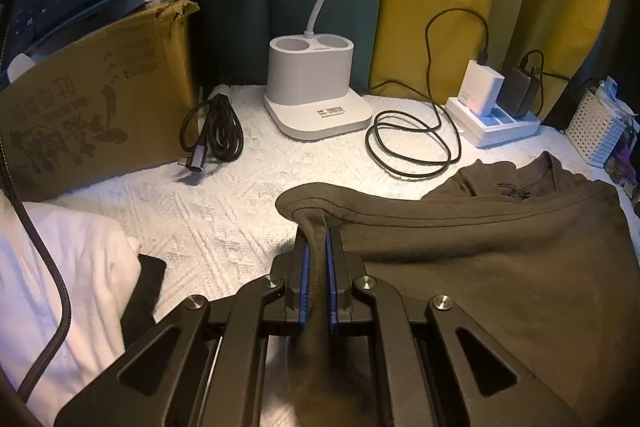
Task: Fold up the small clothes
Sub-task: 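Lower the folded hem near the collar and open both tools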
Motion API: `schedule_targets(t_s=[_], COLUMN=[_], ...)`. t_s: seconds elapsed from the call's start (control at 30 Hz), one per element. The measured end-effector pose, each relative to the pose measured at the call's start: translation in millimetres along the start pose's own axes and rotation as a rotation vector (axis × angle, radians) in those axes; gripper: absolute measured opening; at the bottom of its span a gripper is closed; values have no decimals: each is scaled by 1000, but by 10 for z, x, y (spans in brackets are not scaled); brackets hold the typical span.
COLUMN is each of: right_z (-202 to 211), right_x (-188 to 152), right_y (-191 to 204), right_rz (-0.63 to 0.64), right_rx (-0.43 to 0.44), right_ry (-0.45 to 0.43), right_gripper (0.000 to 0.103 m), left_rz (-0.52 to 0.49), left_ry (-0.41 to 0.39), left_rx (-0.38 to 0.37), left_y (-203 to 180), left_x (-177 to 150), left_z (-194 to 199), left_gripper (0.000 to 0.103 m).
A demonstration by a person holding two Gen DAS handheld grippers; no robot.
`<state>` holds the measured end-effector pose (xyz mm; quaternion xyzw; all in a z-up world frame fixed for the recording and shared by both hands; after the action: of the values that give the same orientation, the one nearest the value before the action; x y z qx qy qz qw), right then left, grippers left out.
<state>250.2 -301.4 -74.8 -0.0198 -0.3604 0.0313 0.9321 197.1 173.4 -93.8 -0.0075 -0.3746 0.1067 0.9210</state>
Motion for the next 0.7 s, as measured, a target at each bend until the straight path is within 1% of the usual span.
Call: schedule_targets(t_s=[0.07,0.1,0.13,0.17,0.2,0.23,0.27,0.33,0.47,0.53,0.6,0.7], right_z=[19,-2,-7,-23,-45,-82,-127,-219,-311,-341,-423,-517], right_x=[-54,-94,-141,-189,-229,-273,-299,-313,-203,-140,-96,-81], right_y=[-86,-124,-145,-146,-130,-101,-81,-42,14,26,24,72], right_rz=[-29,-49,-66,-76,-73,-64,-65,-83,-93,-90,-108,-96], right_rx=[2,20,44,74,91,97,108,151,186,187,206,201], right_ry=[15,45,70,89,102,117,128,134,99,85,100,118], right_gripper=[85,85,82,73,68,55,47,44,44,44,44,44], left_rz=[1,1,1,-1,-1,-2,-4,-7,-11,-4,2,4], left_ry=[-4,-1,7,10,11,15,18,17,21,21,29,50], left_rx=[-6,-8,-10,-10,-9,-8,-9,-5,-4,-4,-4,-13], left_y=[-6,-7,-12,-20,-29,-37,-49,-65,-77,-61,-48,-50], left_x=[2,2,0,-4,-11,-18,-26,-43,-77,-94,-112,-147], left_z=[50,67,80,91,106,124,143,188,264,286,286,267], left_gripper=[6,6,6,6,7,7,7,7,7,7,7,7])
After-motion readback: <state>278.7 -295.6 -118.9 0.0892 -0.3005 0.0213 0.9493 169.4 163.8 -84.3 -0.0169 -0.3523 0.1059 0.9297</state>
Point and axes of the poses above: each gripper's, at about its wrist camera, not at the fingertips, and z roughly against the way its jaws point, y to its left, x to its top, the point moved 1 cm from there along -z, roughly the way its jaws point, and after that the axes turned 3 degrees about -x, right-handed, at the moved point
